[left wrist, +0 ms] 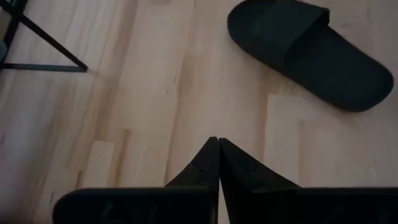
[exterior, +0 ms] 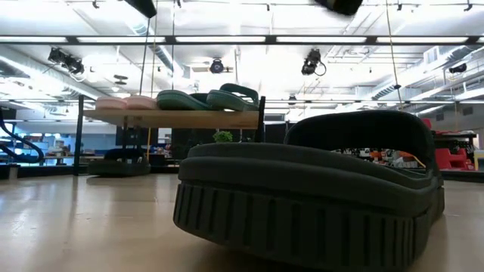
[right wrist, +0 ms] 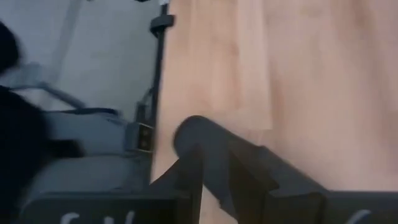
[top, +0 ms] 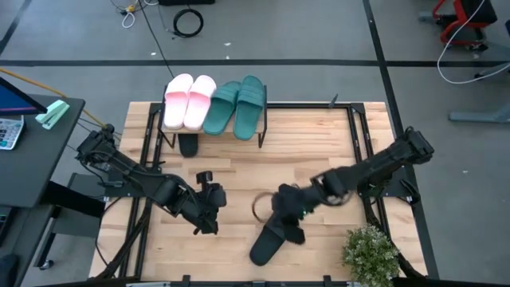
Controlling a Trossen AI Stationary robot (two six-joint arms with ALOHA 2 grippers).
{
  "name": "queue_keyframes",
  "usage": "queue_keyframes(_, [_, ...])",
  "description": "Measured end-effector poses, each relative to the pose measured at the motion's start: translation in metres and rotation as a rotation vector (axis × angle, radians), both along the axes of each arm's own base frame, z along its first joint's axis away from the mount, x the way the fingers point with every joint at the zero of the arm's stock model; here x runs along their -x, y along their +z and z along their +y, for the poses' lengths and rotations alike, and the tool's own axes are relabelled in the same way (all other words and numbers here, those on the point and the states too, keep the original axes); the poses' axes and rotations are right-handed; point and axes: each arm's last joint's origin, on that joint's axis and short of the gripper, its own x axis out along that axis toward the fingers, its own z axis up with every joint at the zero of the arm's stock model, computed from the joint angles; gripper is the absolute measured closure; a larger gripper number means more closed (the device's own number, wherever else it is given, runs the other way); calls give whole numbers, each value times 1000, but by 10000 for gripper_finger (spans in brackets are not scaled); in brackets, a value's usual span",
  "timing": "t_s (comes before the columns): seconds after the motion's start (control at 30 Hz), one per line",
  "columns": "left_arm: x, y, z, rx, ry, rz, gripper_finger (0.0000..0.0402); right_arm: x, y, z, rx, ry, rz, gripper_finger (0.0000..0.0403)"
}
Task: Pick and place slides into the shelf
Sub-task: Put the black slide under the shelf
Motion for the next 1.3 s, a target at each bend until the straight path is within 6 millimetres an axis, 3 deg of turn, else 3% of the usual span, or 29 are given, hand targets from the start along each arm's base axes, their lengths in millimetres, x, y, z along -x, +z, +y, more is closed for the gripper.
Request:
queue_keyframes(0.17, [1,0,1,-39,17,-10,385,23,31,34,224,-93,-56,329])
queue_keyframes(0.3, [0,0,2,-59,29,-19,393,31,29,51,273,-122,-79,328])
queue_keyframes(0.63, [0,0,2,-41,59,-33,381,8,-36,61,416,-38,158,268])
queue_keyframes(0.87, [0,0,2,-28,75,-39,393,-6,-57,65,370,-111,181,214])
queue_keyframes(1.17, [0,0,2,-19,85,-42,380,-24,-86,79,342,-141,144,207])
queue_keyframes(1.3, [0,0,2,-19,86,-42,371,-25,-99,78,437,-155,161,211])
